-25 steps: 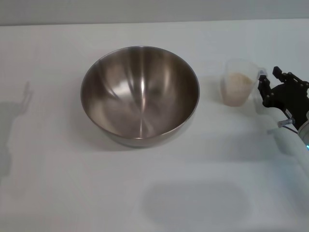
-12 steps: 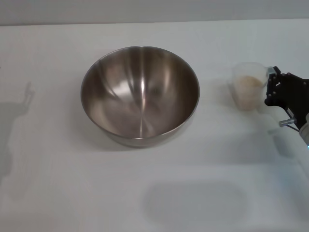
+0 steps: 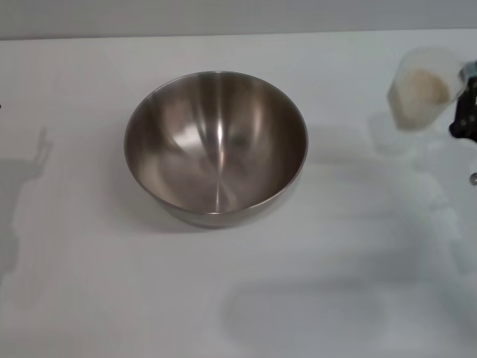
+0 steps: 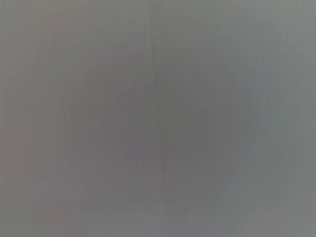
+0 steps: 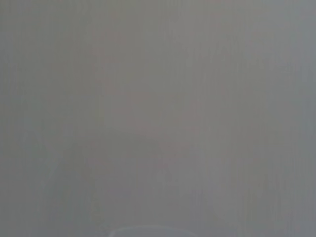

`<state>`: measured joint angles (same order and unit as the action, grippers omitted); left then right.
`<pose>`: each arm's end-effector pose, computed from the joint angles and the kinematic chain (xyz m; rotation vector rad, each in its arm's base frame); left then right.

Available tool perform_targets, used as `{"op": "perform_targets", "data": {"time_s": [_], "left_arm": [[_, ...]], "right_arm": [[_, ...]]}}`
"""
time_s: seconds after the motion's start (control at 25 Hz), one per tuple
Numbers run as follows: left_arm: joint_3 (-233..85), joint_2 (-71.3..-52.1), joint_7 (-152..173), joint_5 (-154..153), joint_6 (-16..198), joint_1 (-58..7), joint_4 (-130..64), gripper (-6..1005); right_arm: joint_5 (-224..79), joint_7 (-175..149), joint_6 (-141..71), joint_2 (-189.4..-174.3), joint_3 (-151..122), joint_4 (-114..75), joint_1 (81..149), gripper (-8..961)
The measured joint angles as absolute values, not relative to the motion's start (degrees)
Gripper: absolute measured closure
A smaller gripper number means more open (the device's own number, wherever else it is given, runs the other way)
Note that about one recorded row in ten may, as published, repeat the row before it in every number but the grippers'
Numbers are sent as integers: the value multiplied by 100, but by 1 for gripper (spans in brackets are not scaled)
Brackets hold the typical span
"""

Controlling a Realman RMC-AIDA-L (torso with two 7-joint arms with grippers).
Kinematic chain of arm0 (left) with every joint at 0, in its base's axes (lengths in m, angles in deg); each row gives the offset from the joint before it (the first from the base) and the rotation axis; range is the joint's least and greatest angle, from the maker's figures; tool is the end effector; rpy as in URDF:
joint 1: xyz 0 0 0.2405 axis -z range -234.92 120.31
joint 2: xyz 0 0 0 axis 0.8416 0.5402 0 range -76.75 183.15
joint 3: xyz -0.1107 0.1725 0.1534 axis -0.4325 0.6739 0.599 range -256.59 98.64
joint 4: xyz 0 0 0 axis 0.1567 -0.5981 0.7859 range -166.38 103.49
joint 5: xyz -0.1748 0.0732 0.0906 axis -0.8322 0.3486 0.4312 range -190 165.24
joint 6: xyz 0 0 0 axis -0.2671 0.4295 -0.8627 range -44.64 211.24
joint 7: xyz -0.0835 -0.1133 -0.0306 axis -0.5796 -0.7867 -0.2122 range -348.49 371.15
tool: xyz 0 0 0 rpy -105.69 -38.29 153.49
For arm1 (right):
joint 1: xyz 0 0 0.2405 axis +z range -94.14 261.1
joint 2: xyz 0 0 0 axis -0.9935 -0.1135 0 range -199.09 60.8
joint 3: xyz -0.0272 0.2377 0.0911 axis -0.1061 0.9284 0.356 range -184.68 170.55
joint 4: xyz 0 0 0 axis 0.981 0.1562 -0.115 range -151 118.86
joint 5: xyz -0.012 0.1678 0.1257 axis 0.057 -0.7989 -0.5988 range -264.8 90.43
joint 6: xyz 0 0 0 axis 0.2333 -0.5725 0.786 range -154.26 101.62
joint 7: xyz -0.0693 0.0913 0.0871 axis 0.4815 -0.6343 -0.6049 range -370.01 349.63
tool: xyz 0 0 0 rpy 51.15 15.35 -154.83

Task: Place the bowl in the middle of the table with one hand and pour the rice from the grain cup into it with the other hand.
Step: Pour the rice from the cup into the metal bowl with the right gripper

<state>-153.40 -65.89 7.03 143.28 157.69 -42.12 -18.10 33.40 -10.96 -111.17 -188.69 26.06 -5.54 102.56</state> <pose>-0.3490 0.2907 0.0183 -1.4617 -0.4058 -0.6726 0.3135 0.2827 -0.0104 -1.5637 0.2919 0.7936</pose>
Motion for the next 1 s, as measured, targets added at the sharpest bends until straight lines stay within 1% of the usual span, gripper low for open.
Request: {"op": "perform_targets", "data": {"time_s": [0.08,0.24,0.28,0.32,0.48,0.56,0.64,0.68,0.72,0.84,0.88,1.0], "left_arm": [[-15307,-6589,703,14320,15765,-4222,-1815,197],[-15207,-6589,703,14309,15765,-4252,-1818,197],[-15153,-6589,703,14307,15750,-4261,-1818,197],[-15153,-6589,703,14307,15750,-4261,-1818,197],[-15111,-6589,703,14302,15647,-4264,-1818,197],[-15108,-6589,702,14301,15637,-4264,-1818,197],[-15105,-6589,702,14300,15630,-4264,-1818,197],[-15089,-6589,702,14299,15617,-4263,-1817,197],[-15089,-6589,702,14299,15617,-4263,-1817,197],[-15078,-6589,703,14300,15581,-4257,-1809,197],[-15074,-6589,703,14300,15571,-4251,-1808,197],[-15055,-6589,703,14301,15557,-4231,-1807,197]], "right_arm": [[3360,-850,-11546,-18864,2580,-545,10392,936],[3411,-385,-11646,-18863,2517,-493,10659,936],[3496,-27,-11592,-18862,2476,-432,10871,936],[3496,-27,-11592,-18862,2476,-432,10871,936],[3889,953,-11063,-18852,2454,-163,11329,936],[3998,1222,-10923,-18852,2453,-73,11378,937],[4185,1974,-10636,-18850,2454,113,11420,937],[4324,2969,-10311,-18857,2455,356,11416,937],[4324,2969,-10311,-18857,2455,356,11416,937],[4533,4512,-9918,-18878,2449,721,11341,937],[4651,5472,-9750,-18887,2408,922,11277,937],[4686,6222,-9667,-18889,2322,1058,11237,937]]}}
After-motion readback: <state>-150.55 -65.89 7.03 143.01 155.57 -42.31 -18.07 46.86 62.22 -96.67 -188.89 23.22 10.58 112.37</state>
